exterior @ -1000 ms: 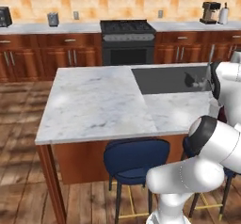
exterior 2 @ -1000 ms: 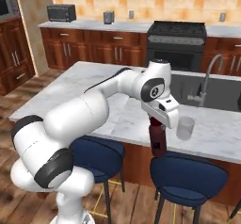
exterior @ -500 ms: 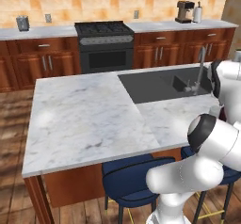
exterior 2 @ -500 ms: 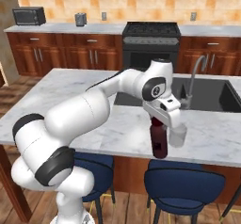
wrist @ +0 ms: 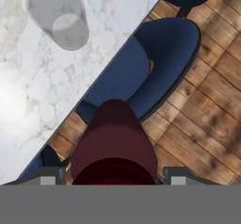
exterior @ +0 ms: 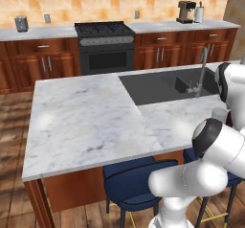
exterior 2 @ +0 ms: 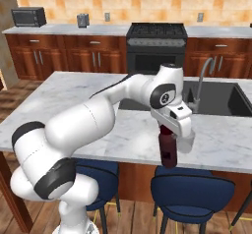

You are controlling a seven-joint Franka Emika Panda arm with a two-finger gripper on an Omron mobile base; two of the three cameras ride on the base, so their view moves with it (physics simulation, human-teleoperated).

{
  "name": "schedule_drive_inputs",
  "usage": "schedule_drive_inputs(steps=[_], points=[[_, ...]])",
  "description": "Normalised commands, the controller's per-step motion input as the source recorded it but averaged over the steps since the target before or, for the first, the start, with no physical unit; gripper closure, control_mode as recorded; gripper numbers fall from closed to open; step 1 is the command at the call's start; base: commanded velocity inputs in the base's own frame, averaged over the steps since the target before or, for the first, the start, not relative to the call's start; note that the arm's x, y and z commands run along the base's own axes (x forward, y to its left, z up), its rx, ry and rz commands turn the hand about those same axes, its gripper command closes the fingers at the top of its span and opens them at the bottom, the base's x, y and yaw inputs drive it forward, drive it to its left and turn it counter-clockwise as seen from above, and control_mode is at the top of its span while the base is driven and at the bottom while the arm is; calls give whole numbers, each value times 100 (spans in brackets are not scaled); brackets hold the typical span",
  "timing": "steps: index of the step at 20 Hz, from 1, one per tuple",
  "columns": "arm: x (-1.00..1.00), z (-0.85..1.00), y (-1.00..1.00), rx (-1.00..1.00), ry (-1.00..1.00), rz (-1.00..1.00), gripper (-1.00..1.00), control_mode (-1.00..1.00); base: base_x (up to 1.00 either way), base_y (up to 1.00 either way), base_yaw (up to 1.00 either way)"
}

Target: There is a wine glass and glass cup on the dining counter. Place the wine bottle next to the wine glass and the juice bottle next to the glass cup.

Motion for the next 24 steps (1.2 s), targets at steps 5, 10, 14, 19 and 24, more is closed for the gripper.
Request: schedule_drive_inputs(steps=[5,10,14,19,24], points=[[0,0,0,0,0,0,100,100,0,0,0],[0,0,0,0,0,0,100,100,0,0,0],[0,0,0,0,0,0,100,100,0,0,0],[0,0,0,0,0,0,100,100,0,9,0],[18,3,48,-6,-5,-1,100,-100,0,0,0]])
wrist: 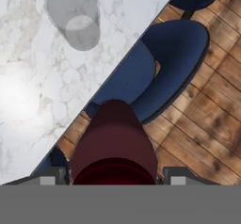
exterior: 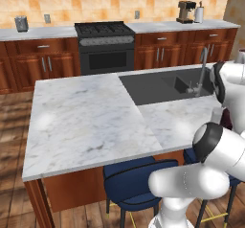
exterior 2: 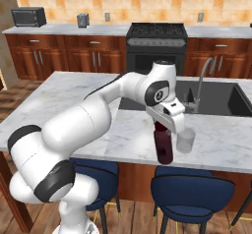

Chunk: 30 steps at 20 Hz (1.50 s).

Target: There is a wine glass and glass cup on the dining counter. Place the wine bottle next to the wine glass and the juice bottle next to the glass cup.

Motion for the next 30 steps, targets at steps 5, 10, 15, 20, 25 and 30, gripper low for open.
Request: schedule_drive_inputs(steps=[5,10,15,20,25,30], points=[[34,2,47,-4,-8,-5,100,-100,0,0,0],[53,0,41,-8,-4,-13,100,-100,0,0,0],[54,-14,12,0,6,-16,100,-100,0,0,0],[37,-14,-2,0,6,-15,100,-100,0,0,0],[29,-9,0,0,0,-13,100,-100,0,0,0],[20,-4,0,0,0,-10,100,-100,0,0,0]])
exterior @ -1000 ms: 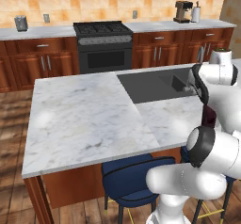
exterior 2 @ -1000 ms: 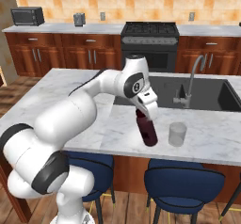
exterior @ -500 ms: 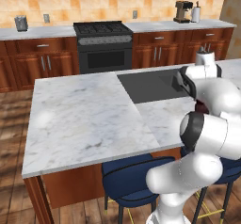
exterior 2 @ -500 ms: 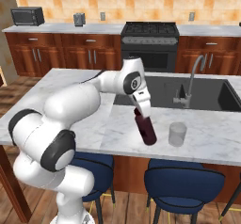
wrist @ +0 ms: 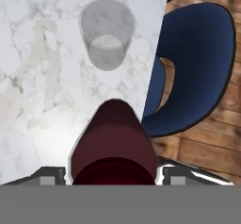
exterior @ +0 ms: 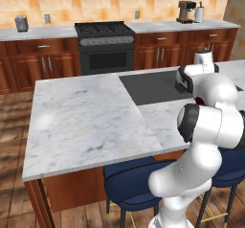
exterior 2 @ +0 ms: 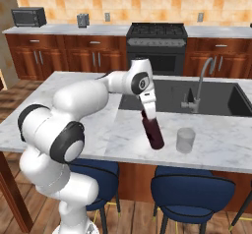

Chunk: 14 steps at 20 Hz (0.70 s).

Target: There is a wine glass and glass cup on the dining counter. Place the wine bottle next to the wine glass and the juice bottle next to the glass cup.

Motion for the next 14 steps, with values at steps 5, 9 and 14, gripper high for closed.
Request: schedule_drive_inputs(steps=[5,9,14], points=[[16,-6,-5,2,0,-8,100,-100,0,0,0],[12,-7,-16,8,0,-3,100,-100,0,0,0],[12,-9,-21,9,-3,0,100,-100,0,0,0]])
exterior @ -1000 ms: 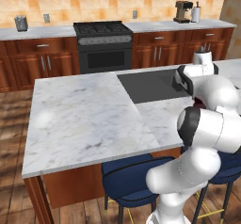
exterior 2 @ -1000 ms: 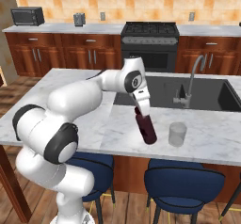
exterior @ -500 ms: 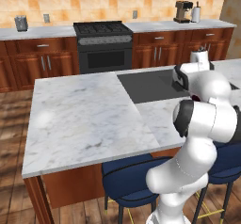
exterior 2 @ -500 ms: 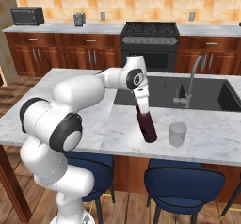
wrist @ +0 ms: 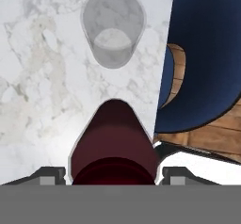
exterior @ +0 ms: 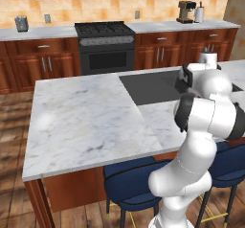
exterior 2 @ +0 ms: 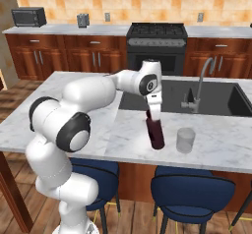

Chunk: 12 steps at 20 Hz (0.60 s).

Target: There is a wine glass and glass cup on the dining counter. Place the wine bottle next to the wine glass and the juice bottle next to the glass cup.

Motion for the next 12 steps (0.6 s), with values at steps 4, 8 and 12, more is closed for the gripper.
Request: schedule_drive_inputs(steps=[4,8,12], points=[[16,-7,-17,3,-8,0,100,-100,0,0,0],[17,-4,-16,0,-9,0,100,-100,0,0,0],[12,-4,-17,0,-8,0,100,-100,0,0,0]])
